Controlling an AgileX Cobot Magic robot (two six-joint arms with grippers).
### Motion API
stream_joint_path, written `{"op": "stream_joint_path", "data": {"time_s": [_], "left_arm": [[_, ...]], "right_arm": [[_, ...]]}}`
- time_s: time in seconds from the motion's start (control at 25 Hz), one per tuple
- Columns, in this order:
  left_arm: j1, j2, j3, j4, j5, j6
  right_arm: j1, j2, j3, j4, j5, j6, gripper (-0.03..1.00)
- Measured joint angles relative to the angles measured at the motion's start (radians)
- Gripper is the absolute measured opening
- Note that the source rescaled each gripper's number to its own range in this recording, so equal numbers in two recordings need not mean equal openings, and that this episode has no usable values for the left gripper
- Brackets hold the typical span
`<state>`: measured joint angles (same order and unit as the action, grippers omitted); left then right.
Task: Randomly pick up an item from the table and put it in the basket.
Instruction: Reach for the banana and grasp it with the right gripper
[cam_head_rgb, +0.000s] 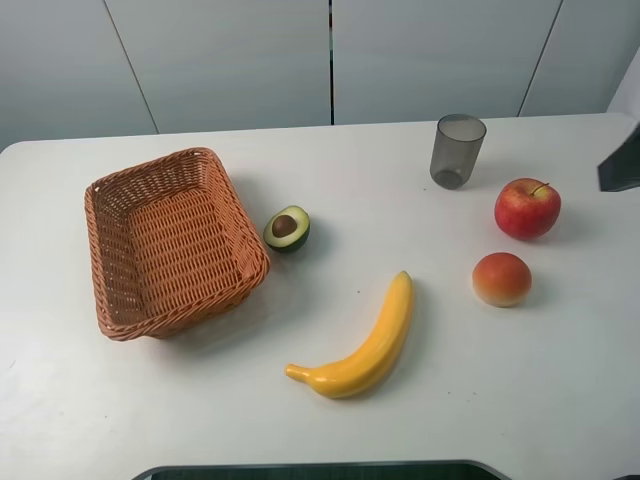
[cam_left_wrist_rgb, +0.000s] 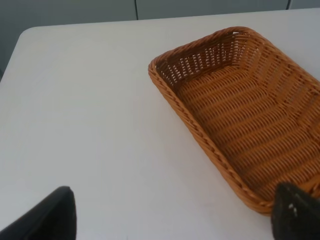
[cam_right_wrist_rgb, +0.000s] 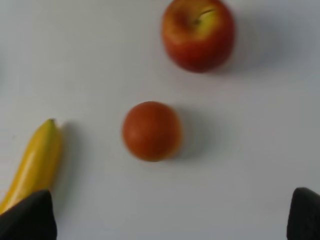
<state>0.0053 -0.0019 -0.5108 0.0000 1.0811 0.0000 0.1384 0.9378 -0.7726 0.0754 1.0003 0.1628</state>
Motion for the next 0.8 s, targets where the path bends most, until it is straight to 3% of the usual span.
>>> {"op": "stream_joint_path", "data": {"time_s": [0.4, 0.56, 0.8], "left_arm": [[0.0, 0.0, 0.0, 0.0, 0.0, 0.0], [0.0, 0.0, 0.0, 0.0, 0.0, 0.0], [0.0, 0.0, 0.0, 0.0, 0.0, 0.0]], "right_arm": [[0.286, 0.278, -0.004, 0.014, -0.11, 0.465, 1.0], [0.406, 0.412, -0.004, -0.001, -0.155, 0.597, 1.0], [0.53, 0.587, -0.047, -0.066, -0.188, 0.701, 1.0]]}}
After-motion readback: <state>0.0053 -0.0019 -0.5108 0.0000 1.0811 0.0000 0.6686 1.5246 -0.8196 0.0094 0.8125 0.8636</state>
